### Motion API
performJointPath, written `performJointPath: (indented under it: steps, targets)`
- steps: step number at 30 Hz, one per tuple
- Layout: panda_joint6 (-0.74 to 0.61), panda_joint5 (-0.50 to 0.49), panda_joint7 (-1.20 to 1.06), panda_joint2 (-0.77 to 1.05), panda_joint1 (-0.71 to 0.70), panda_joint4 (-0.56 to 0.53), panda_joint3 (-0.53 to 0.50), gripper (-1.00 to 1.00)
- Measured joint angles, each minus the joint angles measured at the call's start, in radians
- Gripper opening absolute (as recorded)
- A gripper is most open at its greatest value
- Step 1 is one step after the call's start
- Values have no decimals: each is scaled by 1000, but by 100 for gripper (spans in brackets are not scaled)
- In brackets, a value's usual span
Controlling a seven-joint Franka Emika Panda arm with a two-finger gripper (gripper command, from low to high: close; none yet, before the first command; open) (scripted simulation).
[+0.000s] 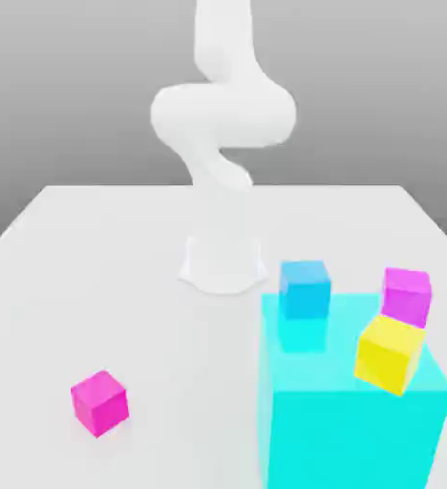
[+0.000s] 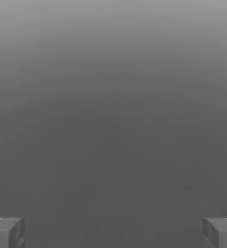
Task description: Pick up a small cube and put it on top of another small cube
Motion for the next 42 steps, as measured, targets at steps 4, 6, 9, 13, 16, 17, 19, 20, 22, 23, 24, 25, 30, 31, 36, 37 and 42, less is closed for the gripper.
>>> performJointPath:
  steps: [4, 6, 9, 13, 16, 17, 19, 20, 22, 23, 24, 25, 30, 31, 36, 37, 42]
  targets:
    - [80, -24, 75, 151, -64, -62, -5, 0]
    - [119, -34, 109, 224, -95, -92, -10, 0]
    - [177, -46, 160, 333, -137, -137, -22, 0]
    - [254, -54, 220, 478, -184, -196, -47, 0]
    - [312, -46, 256, 586, -211, -241, -73, 0]
    - [332, -40, 266, 623, -222, -256, -82, 0]
    - [371, -18, 277, 695, -250, -286, -95, 0]
    - [391, -2, 280, 731, -264, -301, -98, 0]
    - [432, 34, 278, 804, -280, -325, -96, 0]
    - [458, 50, 272, 840, -281, -327, -94, 0]
    - [485, 63, 265, 876, -287, -324, -87, 0]
    - [514, 75, 258, 912, -294, -320, -79, 0]
    - [602, 102, 238, 1020, -312, -302, -55, -100]
    - [602, 101, 239, 1020, -312, -302, -55, -100]
    - [592, 96, 243, 1006, -313, -305, -55, -100]
    - [567, 88, 249, 977, -311, -310, -59, -100]
    - [413, 35, 302, 806, -290, -325, -65, -100]
